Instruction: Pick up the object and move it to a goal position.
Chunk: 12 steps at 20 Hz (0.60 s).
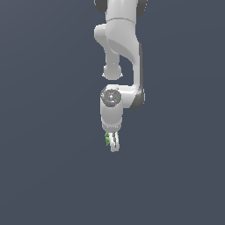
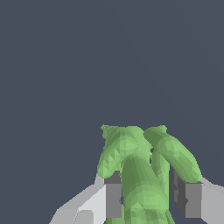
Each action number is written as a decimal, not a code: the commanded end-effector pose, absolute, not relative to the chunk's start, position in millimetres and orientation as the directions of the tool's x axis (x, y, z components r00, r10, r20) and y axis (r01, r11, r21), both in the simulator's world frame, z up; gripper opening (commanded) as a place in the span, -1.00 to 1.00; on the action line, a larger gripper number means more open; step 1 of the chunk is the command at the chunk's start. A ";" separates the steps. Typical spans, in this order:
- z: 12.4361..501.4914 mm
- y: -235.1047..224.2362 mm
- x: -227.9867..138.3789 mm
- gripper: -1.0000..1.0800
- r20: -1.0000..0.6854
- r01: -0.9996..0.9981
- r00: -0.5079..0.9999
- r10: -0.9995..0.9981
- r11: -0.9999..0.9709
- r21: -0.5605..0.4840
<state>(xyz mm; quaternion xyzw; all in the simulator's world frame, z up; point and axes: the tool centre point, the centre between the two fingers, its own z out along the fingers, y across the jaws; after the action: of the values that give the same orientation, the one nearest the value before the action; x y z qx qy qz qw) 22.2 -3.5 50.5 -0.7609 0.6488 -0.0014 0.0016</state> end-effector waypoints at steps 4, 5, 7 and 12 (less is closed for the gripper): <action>47.8 -3.7 20.8 -1.00 0.000 -0.987 0.158 -0.987 -0.158 0.000; 49.3 -3.5 21.7 -1.00 0.000 -0.987 0.158 -0.987 -0.158 -0.003; 49.7 -4.3 21.1 -1.00 0.000 -0.987 0.158 -0.987 -0.158 -0.003; 54.8 -13.5 14.6 -1.00 0.000 -0.987 0.158 -0.987 -0.158 -0.003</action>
<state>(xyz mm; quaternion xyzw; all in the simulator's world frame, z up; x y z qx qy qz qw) 17.0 -9.0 53.2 -0.7616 0.6481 -0.0008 0.0013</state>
